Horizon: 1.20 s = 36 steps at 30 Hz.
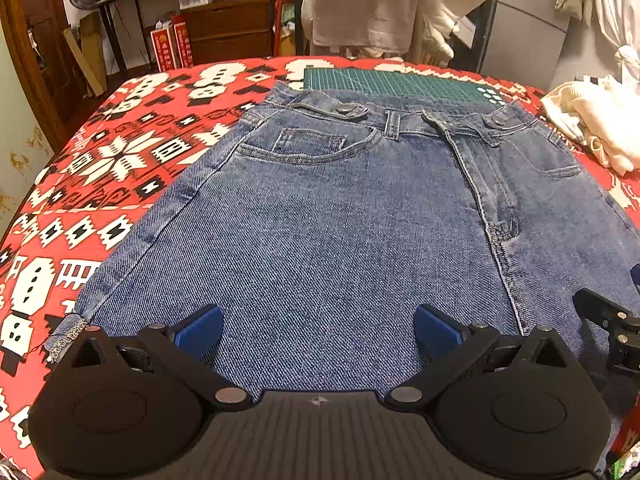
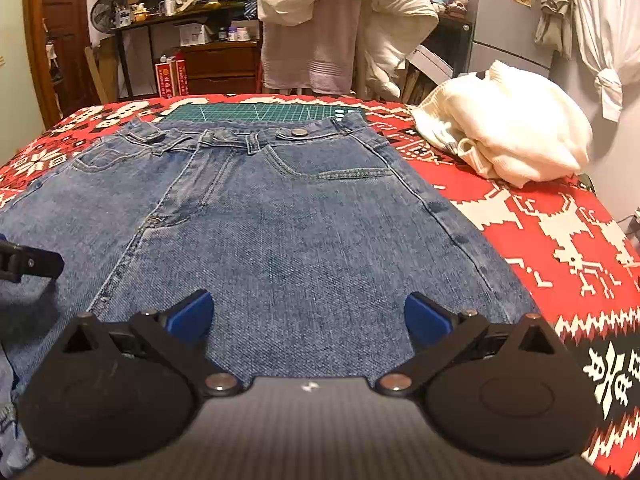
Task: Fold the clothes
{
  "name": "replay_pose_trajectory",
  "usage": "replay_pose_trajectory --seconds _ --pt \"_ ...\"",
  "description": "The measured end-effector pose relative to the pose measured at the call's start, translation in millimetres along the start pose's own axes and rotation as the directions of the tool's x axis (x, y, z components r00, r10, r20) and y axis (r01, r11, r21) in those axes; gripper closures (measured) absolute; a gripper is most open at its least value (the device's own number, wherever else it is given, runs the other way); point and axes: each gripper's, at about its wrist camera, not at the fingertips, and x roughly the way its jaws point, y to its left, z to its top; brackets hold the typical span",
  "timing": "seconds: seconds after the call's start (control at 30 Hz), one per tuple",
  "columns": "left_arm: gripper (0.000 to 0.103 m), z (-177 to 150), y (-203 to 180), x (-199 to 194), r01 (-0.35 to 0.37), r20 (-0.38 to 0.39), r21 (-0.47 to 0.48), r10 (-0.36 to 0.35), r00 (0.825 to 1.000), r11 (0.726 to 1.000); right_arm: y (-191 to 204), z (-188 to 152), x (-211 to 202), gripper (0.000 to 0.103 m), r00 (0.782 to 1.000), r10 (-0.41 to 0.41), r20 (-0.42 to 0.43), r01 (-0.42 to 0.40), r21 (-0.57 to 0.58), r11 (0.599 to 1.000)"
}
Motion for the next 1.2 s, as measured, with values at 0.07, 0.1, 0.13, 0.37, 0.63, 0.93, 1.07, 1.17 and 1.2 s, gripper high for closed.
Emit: replay_pose_trajectory --seconds 0.07,0.1,0.13,0.37,0.63,0.93,1.07,1.17,1.2 --pt "0.000 -2 0 -1 0.000 0.016 0.000 0.000 1.000 1.000 1 1 0 0.000 1.000 -0.002 -0.006 0.002 0.004 1.000" --pt "0.000 -3 0 -1 0.000 0.020 -0.002 0.000 1.000 1.000 1 1 0 0.000 1.000 -0.001 -0.010 0.001 0.005 1.000" --pt "0.000 -3 0 -1 0.000 0.020 -0.002 0.000 1.000 1.000 0 2 0 0.000 1.000 0.002 -0.014 -0.002 0.006 1.000" --pt "0.013 3 7 -4 0.037 0.021 -0.009 -0.037 0.999 0.999 -4 4 -6 0.008 0.999 0.035 -0.018 -0.035 -0.010 0.999" --pt "0.037 44 34 -20 0.123 0.120 -0.008 -0.121 0.985 0.992 -31 42 -22 0.030 0.994 0.109 0.025 -0.110 0.047 0.993" --pt "0.041 137 74 22 0.157 0.157 0.073 -0.167 0.973 0.985 -76 143 14 0.061 0.988 0.142 0.063 -0.142 -0.009 0.990" --pt "0.049 169 82 62 0.204 0.113 0.084 -0.213 0.971 0.975 -89 177 69 0.076 0.988 0.150 0.017 -0.150 -0.018 0.989" --pt "0.050 183 84 85 0.255 0.090 0.086 -0.262 0.961 0.963 -94 191 107 0.076 0.985 0.175 -0.013 -0.175 0.006 0.985" --pt "0.050 185 85 91 0.265 0.082 0.082 -0.272 0.959 0.961 -95 194 119 0.076 0.983 0.182 -0.025 -0.182 0.010 0.983"
